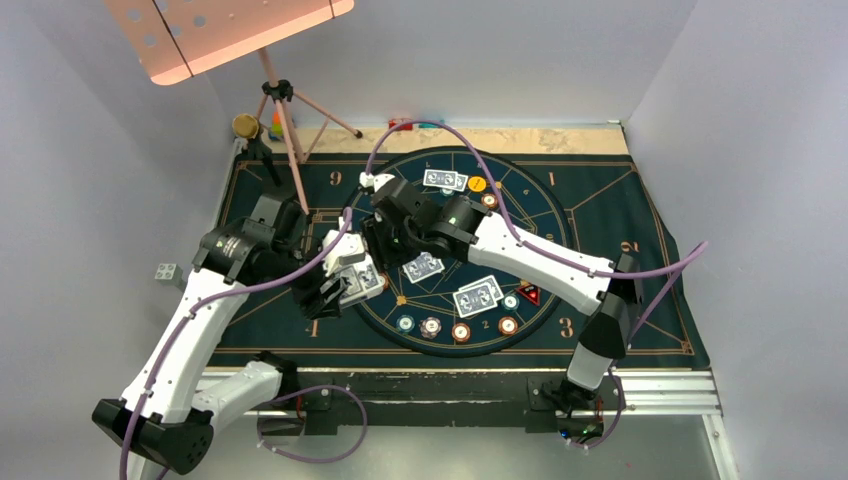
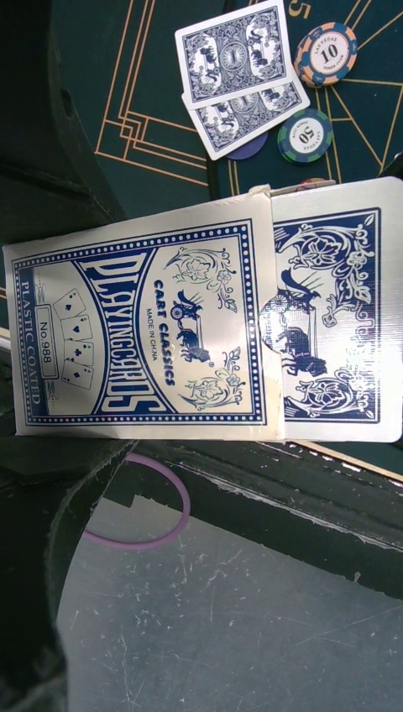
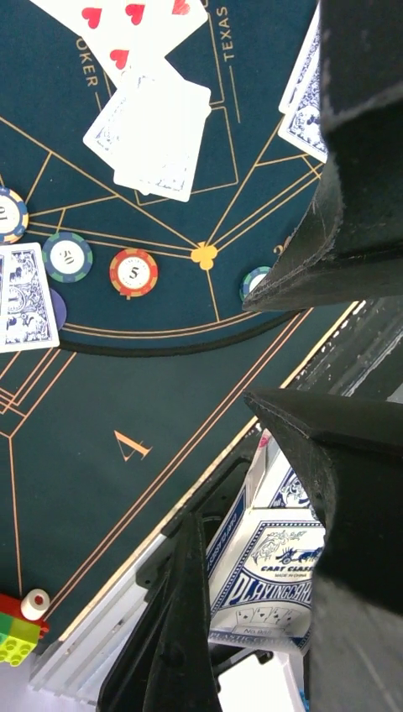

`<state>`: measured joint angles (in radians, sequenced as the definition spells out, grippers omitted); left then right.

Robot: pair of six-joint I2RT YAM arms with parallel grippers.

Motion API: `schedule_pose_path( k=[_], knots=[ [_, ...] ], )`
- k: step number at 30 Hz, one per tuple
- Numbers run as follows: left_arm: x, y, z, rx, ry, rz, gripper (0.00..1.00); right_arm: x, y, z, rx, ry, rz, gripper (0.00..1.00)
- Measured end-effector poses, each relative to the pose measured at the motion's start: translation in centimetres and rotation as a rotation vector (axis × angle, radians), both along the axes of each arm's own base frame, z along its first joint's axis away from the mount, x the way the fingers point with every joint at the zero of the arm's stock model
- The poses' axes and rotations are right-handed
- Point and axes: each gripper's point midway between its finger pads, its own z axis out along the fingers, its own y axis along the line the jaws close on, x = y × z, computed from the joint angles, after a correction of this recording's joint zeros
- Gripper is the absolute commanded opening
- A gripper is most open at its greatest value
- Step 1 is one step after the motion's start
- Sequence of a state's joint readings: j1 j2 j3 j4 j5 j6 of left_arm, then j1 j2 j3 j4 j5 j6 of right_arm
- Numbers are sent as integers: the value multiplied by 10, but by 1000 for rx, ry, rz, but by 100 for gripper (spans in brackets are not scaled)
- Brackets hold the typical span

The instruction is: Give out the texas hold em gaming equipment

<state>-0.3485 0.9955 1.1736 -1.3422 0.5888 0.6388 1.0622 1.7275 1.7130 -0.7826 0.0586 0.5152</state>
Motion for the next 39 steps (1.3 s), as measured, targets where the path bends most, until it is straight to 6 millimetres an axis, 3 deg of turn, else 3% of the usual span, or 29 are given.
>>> schedule_pose_path(
  k=[6,11,14,18,21,25,32,39],
  knots=[
    [1,0,1,0,-2,0,0,9,-18,1,-10,20,-51,47],
    [2,0,2,1,-4,3,8,20,-76,6,84,64,-129,52],
    [4,-1,7,-3,-12,14,6,15,-91,26,269,75,-103,56],
    [6,-2,16,-17,-35,19,4,-12,-65,59,496,98,86,57],
    [7,-4,20,-28,-42,19,3,-25,-38,71,613,145,233,58],
    [7,-4,21,-31,-40,18,2,-29,-18,63,684,228,324,59],
    [6,-4,21,-31,-39,17,2,-34,-5,48,694,301,378,62],
    [6,-5,21,-34,-40,17,4,-45,13,63,722,304,462,62]
  ],
)
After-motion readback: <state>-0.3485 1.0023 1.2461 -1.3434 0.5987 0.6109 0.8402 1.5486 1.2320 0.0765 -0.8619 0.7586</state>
